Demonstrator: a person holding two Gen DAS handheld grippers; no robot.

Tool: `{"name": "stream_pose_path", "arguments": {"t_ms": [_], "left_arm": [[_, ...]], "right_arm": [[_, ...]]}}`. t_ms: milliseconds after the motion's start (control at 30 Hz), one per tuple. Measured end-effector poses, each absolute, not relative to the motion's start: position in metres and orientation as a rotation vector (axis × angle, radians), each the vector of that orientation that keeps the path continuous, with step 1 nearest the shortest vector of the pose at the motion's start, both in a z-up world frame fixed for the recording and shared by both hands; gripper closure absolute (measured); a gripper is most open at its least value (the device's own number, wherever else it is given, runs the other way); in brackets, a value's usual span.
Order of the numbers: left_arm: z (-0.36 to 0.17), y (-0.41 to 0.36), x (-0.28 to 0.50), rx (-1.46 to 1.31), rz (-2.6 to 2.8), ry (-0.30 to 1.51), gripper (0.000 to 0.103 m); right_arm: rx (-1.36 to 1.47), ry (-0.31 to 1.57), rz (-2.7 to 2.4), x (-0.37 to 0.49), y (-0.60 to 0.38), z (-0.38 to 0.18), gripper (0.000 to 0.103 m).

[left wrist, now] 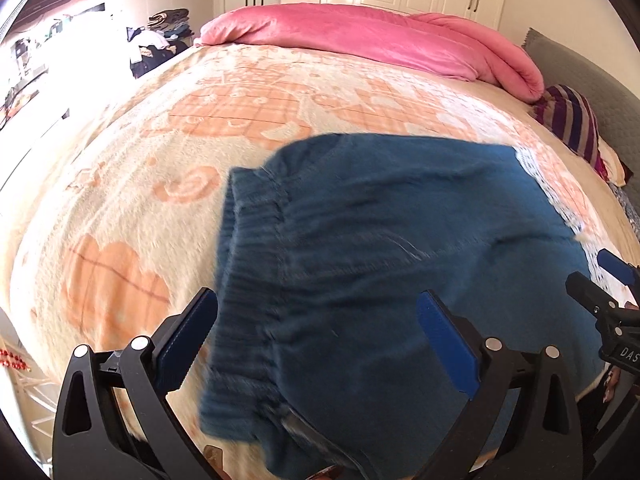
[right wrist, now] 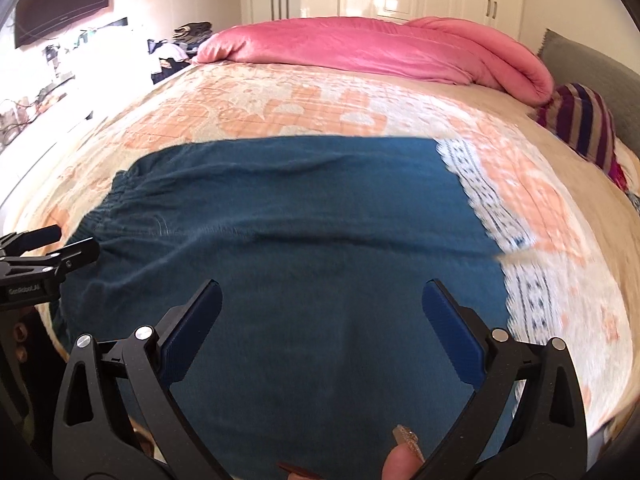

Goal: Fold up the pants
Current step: 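Grasp the elastic waistband with the left tool while the right tool grasps the denim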

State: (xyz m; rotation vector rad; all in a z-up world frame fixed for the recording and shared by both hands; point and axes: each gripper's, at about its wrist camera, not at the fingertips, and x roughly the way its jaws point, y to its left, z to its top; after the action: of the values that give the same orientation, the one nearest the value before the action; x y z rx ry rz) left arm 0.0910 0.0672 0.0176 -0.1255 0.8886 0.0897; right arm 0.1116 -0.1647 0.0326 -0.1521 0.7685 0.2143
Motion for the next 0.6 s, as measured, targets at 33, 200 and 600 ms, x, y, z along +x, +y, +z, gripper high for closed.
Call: {"name": "stream_pose_path", "arguments": {"t_ms": [33,200,600], "left_arm": [[0.019,0.073,0.096,-0.13,0.098,0.886,0.004],[0.02,0.096,0.12,-0.14,0.149,0.884,0.004],[0.008,0.148,0.174,-0.165,0.192,0.94,0.004]], "right_arm": [[-0.156,0.771,0.228,0.119,-0.161,0.034,0.008],[-0.194,0.772,0.261,0.151,-0.144,0.039,0.008],[-0.347,0.808,0.382,0.22,-0.096,0.032,0.008]]}}
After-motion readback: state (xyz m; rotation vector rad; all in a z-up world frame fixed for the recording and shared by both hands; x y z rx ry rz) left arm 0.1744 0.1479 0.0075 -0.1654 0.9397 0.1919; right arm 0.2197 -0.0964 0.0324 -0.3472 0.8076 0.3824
